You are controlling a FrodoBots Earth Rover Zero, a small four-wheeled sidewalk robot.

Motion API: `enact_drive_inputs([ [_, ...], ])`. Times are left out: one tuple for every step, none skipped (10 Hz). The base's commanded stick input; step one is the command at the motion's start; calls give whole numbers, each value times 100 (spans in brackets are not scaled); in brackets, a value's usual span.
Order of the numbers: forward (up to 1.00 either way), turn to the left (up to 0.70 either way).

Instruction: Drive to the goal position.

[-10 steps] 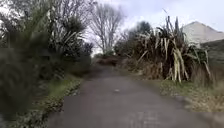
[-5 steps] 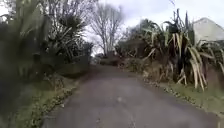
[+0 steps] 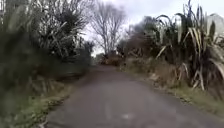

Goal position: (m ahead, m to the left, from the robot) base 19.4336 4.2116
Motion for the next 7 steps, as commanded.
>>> enact_drive_inputs([
  [99,0],
  [99,0],
  [99,0],
  [100,0],
  [100,0],
  [100,0],
  [100,0],
])
